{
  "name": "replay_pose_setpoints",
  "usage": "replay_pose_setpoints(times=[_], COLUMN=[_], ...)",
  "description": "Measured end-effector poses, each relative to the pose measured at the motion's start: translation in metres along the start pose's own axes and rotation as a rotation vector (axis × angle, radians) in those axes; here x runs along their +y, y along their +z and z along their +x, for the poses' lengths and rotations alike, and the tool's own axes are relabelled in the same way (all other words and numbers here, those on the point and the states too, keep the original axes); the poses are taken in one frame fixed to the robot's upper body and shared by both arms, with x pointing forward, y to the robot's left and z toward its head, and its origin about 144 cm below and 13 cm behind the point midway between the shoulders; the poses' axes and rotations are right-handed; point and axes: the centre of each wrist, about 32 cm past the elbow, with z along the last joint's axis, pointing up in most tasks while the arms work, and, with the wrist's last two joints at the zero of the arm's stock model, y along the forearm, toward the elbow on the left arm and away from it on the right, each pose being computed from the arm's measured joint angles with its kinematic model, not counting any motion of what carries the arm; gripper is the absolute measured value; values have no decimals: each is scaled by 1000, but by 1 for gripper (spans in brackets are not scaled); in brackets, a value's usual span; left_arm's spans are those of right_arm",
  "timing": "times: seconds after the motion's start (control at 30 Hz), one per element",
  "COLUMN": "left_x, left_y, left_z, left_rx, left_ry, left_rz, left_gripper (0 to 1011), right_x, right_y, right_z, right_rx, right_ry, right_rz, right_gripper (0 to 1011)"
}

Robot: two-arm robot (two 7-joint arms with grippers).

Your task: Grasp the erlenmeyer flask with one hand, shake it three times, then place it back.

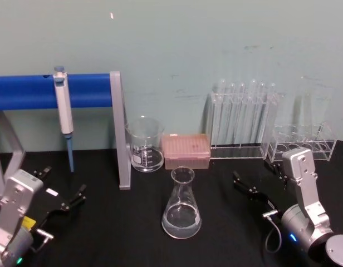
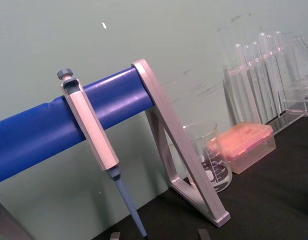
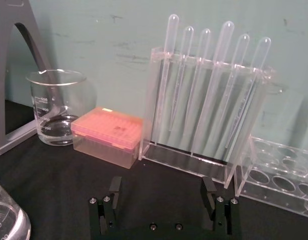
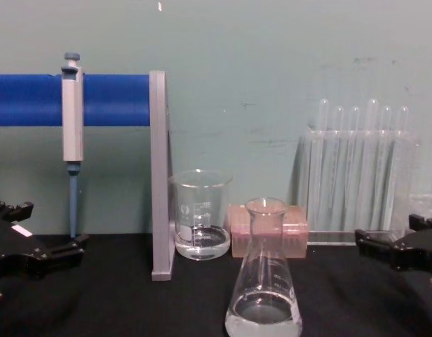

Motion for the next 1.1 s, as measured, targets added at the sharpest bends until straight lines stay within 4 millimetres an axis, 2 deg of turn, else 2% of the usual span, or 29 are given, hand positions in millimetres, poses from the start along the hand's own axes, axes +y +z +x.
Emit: replay_pose_setpoints(times=[1.1], left_x=[0], left_y=[0], left_z=[0], left_rx=[0], left_ry=[0], left_rz=[0], left_gripper=[1001], right_x=[1], right_y=[-2], right_z=[-2], right_rx=[7], right_ry=[-11], right_rz=[3], right_gripper=[1000])
